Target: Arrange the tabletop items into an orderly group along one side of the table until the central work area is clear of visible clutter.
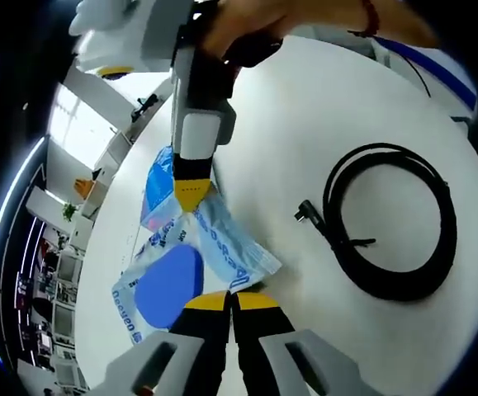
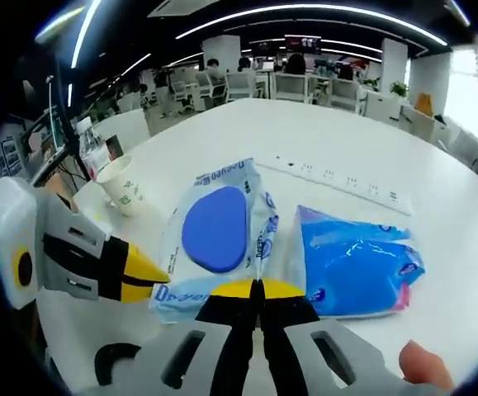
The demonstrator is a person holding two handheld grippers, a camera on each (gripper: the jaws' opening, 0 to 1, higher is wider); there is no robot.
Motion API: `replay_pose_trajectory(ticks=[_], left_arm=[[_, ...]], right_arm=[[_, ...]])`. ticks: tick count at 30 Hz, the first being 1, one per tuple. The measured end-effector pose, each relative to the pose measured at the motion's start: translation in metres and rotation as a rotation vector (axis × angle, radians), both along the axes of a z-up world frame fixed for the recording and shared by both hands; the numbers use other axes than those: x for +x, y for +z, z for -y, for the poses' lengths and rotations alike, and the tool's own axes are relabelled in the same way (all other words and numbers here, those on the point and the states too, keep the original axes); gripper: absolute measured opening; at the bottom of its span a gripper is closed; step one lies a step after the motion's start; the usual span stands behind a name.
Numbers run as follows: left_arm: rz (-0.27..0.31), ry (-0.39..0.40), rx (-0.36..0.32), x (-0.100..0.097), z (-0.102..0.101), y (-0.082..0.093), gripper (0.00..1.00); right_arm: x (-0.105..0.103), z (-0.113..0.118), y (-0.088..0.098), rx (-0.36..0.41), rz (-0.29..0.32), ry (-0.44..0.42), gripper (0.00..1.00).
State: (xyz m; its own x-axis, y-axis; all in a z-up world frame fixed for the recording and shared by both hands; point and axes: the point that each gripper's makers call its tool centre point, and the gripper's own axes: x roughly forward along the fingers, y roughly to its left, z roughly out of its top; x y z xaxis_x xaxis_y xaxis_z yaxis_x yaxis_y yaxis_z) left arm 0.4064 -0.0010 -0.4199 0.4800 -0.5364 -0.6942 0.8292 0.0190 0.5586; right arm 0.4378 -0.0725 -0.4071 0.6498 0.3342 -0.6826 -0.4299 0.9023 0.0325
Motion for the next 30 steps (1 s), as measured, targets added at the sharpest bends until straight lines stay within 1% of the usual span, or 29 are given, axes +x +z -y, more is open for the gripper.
replay_pose_trajectory(ticks=[5, 11, 19, 22, 26, 30], left_arm=[[-0.002, 0.007, -0.002, -0.0001, 0.0001, -0.0002, 0.0], [-0.018, 0.02, -0.006, -0.0033, 0.001, -0.0012, 0.0], [-0.021, 0.044, -0.015, -0.0037, 0.0019, 0.001, 0.0], [-0.035, 0.072, -0.021, -0.006, 0.004, 0.0027, 0.0], [-0.029, 0.083, -0.001, -0.007, 0.006, -0.0007, 0.0], [-0.034, 0.085, 0.0, -0.0071, 0.0069, -0.0021, 0.0]], right_arm=[[0.0007, -0.0005, -0.0016, -0.002, -0.021, 0.009, 0.0], [0.0011, -0.0013, -0.0059, -0.01, -0.043, 0.03, 0.0], [0.0036, -0.003, -0.0027, -0.048, -0.027, 0.046, 0.0], [0.0066, -0.0033, -0.0013, -0.054, -0.035, 0.042, 0.0], [0.0069, -0.0035, -0.0029, -0.063, -0.044, 0.044, 0.0], [0.0072, -0.0026, -0.0045, -0.066, -0.046, 0.042, 0.0]])
